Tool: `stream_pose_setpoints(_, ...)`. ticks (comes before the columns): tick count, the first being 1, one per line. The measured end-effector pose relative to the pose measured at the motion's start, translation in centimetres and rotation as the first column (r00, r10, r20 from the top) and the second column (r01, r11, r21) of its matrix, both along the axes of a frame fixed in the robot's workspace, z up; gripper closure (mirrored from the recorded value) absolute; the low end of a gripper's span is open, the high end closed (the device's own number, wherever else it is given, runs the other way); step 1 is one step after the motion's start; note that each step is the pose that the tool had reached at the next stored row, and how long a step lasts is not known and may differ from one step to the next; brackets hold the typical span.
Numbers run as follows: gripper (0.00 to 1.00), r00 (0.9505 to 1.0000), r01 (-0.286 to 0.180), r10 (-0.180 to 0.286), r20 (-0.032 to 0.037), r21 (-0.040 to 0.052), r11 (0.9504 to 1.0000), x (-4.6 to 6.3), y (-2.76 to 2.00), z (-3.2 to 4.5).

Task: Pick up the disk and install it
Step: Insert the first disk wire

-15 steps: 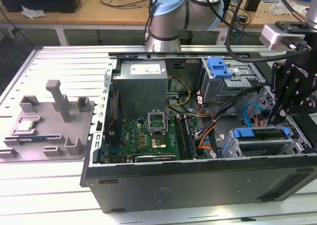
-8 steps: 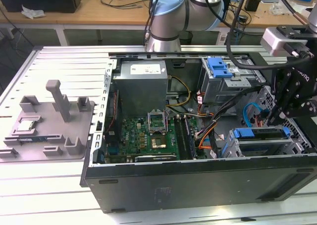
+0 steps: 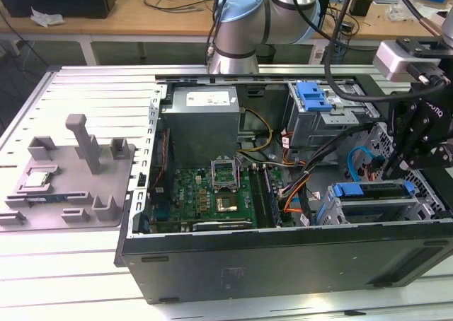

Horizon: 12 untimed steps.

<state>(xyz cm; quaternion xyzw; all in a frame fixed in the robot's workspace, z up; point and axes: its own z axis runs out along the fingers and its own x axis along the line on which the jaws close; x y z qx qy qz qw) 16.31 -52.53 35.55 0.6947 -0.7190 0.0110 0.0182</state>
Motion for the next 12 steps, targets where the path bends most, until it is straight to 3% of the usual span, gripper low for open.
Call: stream_pose_setpoints(12, 0.84, 1.0, 0.0, 0.0, 0.0, 0.0042, 1.0, 0.0, -0.22, -0.13)
